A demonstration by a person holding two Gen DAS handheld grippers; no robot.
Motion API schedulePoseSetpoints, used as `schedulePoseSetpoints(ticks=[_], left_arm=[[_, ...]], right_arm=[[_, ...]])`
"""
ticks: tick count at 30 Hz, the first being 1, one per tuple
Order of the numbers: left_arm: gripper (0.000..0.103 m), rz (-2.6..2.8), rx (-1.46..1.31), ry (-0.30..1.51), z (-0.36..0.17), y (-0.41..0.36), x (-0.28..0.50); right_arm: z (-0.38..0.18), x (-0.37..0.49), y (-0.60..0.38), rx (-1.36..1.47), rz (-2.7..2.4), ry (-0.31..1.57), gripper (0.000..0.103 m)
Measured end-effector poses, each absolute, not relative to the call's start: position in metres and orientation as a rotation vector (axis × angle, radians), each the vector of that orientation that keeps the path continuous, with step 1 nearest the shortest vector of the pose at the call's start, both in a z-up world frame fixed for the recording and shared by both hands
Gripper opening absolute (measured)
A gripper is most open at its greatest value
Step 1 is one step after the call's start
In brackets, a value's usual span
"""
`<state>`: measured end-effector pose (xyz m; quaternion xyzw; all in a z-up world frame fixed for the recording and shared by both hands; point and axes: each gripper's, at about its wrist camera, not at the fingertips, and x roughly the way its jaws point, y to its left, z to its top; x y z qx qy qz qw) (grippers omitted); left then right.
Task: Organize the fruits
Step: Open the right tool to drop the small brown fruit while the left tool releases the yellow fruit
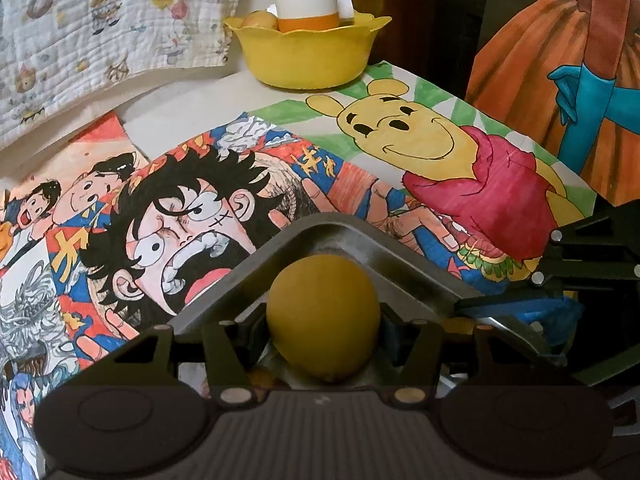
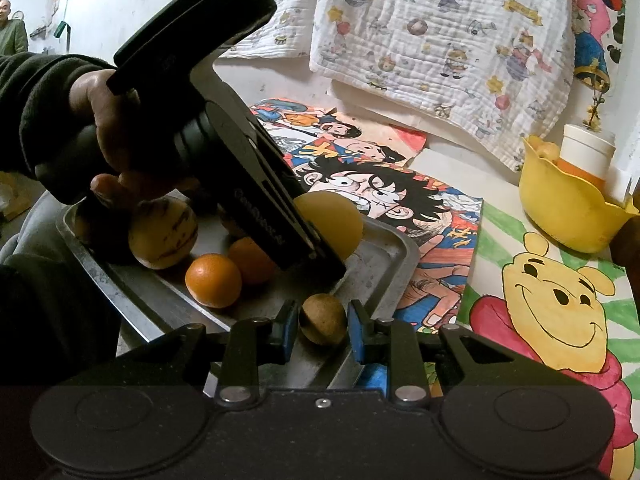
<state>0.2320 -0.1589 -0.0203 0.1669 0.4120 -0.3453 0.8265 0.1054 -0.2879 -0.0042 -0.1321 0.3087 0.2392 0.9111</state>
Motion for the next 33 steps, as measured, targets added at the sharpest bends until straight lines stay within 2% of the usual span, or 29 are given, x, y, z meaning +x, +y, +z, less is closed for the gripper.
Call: schedulePoseSetpoints(ticks=[5, 13, 17, 23, 25, 30, 33], left_arm=[[0.062, -0.734, 0.326, 0.841, -0.012, -0.154, 0.229], [0.071, -0.693, 0.279, 0.811, -0.001, -0.140, 0.224], [0.083, -0.662, 0.240, 0.779, 0.006, -0.128, 0.215], [0.100, -0.622, 0.200, 0.719, 0.014, -0.111, 0.198], [0.102, -0.607, 0.186, 0.698, 0.016, -0.106, 0.192], [0.102, -0.555, 0.179, 0.654, 0.021, -0.097, 0.175], [0.102, -0.516, 0.179, 0.616, 0.023, -0.090, 0.162]], right_arm=[[-0.003, 0.103, -0.289, -0.277, 0.483, 0.628, 0.029], [-0.002, 0.101, -0.292, -0.232, 0.457, 0.615, 0.033], [-0.003, 0.098, -0.291, -0.210, 0.438, 0.605, 0.048], [0.002, 0.092, -0.293, -0.154, 0.412, 0.582, 0.061], [0.004, 0.089, -0.294, -0.135, 0.404, 0.573, 0.067], [0.008, 0.081, -0.298, -0.064, 0.355, 0.522, 0.096], [0.007, 0.075, -0.302, 0.002, 0.322, 0.493, 0.102]])
